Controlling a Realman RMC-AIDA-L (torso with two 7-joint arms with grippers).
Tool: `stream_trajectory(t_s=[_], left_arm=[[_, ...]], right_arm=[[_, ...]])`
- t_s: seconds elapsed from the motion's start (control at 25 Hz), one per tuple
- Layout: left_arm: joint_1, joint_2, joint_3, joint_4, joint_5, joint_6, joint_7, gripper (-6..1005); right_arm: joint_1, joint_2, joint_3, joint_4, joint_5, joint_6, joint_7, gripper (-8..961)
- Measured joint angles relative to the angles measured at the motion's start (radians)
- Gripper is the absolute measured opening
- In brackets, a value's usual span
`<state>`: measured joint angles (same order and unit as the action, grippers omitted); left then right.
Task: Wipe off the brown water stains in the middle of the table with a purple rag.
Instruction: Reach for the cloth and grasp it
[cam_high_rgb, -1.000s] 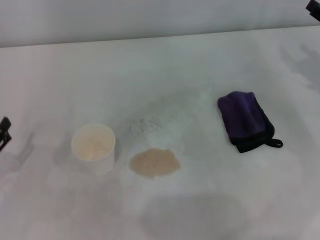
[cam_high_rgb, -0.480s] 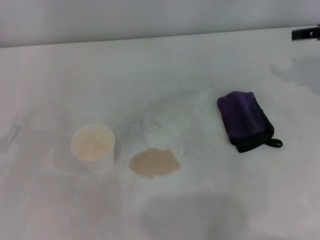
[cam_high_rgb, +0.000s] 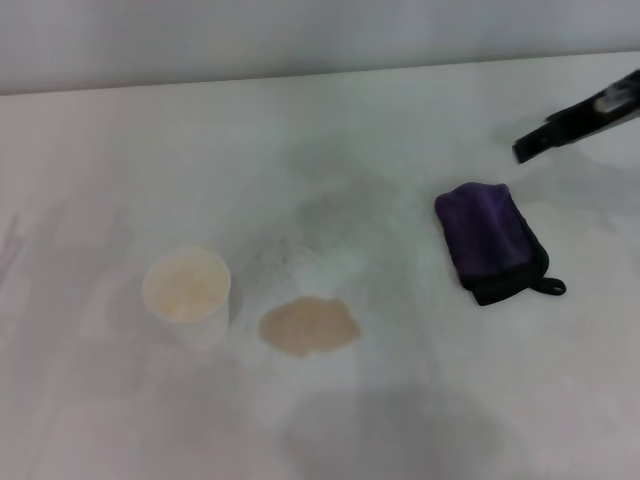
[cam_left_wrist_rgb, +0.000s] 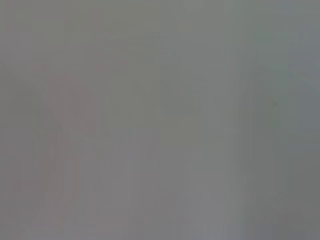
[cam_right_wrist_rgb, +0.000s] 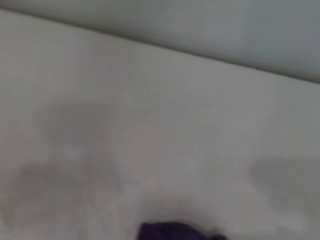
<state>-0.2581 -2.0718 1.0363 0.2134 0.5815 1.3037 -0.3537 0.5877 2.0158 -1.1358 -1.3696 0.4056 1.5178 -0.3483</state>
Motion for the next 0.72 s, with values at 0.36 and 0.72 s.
stream_trajectory(t_s=[0.36, 0.72], left_arm=[[-0.009, 0.001, 0.001, 0.001, 0.012, -0.002, 0.057, 863], [-0.027, 0.002, 0.003, 0.001, 0.012, -0.028, 0.071, 861]], right_arm=[[0.03, 0.001, -0.102, 0.16, 0.07, -0.088, 0.033, 782], [0.067, 0.001, -0.127, 0.303, 0.07, -0.165, 0.058, 782]])
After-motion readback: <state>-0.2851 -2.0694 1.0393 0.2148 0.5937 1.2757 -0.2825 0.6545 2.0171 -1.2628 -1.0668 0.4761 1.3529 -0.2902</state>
